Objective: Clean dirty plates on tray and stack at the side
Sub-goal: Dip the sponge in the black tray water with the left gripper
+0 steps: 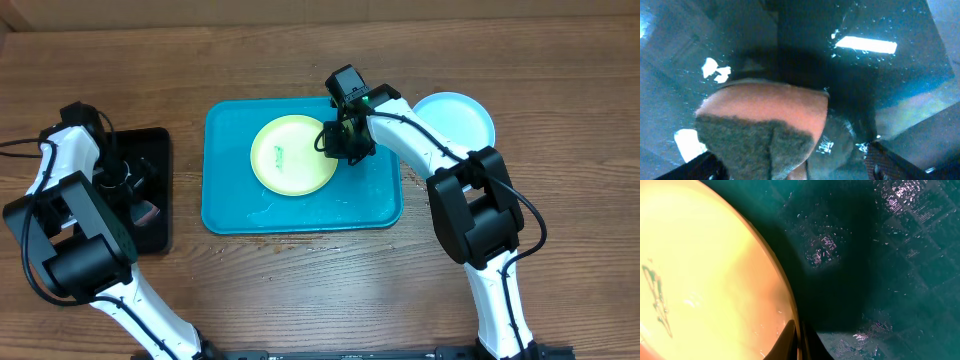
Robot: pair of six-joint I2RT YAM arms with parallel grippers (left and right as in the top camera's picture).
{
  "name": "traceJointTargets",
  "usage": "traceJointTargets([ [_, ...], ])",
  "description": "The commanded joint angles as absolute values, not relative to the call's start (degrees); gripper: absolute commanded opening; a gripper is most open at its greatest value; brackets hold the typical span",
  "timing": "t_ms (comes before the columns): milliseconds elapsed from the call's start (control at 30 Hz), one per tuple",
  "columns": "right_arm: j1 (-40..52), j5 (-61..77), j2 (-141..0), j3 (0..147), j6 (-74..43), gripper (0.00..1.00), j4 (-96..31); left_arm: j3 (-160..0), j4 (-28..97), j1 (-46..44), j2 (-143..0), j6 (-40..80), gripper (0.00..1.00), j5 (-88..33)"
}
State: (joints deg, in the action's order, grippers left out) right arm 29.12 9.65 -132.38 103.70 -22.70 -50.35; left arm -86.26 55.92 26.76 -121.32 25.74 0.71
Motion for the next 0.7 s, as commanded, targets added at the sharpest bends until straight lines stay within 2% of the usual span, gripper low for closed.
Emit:
traceJointTargets([
  [0,30.5,9.1,-134.7,101.3,-22.9,0.04,-50.6,-85.6,56.2,27.1,-123.7,26.0,0.73,2.6],
  [100,30.5,9.1,-134.7,101.3,-22.9,0.04,-50.3,-85.8,56.1,27.1,-123.7,26.0,0.52,2.7],
  [167,30.5,9.1,-134.7,101.3,-22.9,0.04,-50.1,-86.3,56.4,27.1,-123.7,25.9,0.31,2.7],
  [233,30.5,9.1,-134.7,101.3,-22.9,0.04,-50.1,-86.9,56.9,27.1,-123.7,25.9,0.19,2.5],
  [267,30.5,9.1,-134.7,101.3,-22.9,0.04,-50.2,-87.3,57.2,27.1,-123.7,25.9,0.09,2.5],
  [300,30.5,9.1,-134.7,101.3,-22.9,0.04,-50.1,-87.8,57.7,27.1,-123.7,25.9,0.04,2.5],
  [500,30.7,9.1,-134.7,101.3,-23.0,0.04,-50.0,-95.2,65.7,27.1,-123.2,25.7,0.04,-0.4],
  [567,30.7,9.1,-134.7,101.3,-22.9,0.08,-50.0,-98.7,68.8,27.1,-122.4,25.1,0.04,-3.1],
  [667,30.7,9.1,-134.7,101.3,-23.0,0.04,-50.0,-103.0,71.6,27.1,-120.1,21.4,0.04,-9.2],
])
